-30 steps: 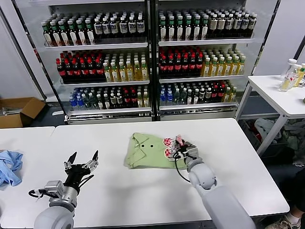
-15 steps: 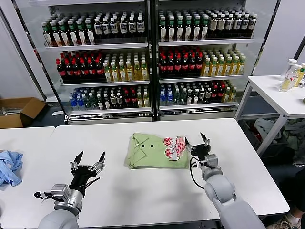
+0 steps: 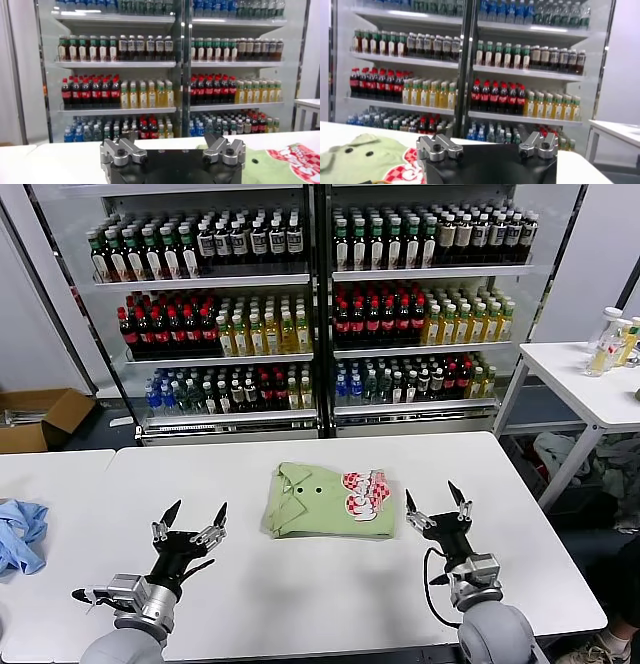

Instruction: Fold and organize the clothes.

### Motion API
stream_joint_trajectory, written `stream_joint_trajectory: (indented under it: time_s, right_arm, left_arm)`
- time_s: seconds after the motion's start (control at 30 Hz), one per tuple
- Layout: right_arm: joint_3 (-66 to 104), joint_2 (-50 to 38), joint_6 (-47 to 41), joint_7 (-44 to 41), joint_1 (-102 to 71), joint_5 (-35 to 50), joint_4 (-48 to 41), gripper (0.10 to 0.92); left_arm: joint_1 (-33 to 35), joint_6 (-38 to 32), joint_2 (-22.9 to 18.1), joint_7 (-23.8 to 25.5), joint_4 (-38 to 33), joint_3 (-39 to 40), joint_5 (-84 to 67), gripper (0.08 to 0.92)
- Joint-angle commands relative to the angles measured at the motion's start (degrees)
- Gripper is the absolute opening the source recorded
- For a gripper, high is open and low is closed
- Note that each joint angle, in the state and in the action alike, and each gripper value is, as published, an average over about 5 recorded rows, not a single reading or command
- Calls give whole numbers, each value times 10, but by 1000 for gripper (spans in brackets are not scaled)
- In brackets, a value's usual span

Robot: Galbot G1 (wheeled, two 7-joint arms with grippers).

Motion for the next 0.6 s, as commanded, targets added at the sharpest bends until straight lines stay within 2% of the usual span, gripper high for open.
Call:
stream_joint_trajectory:
  time_s: [0.03,0.6]
  right_arm:
    - [30,0,17,9,-68,-10,61,823]
    - [30,2,17,12,-68,-22,58,823]
  left_arm:
    - [5,-2,1,2,-13,0,4,823]
    - [12,3,11,13,-24,-5,-7,822]
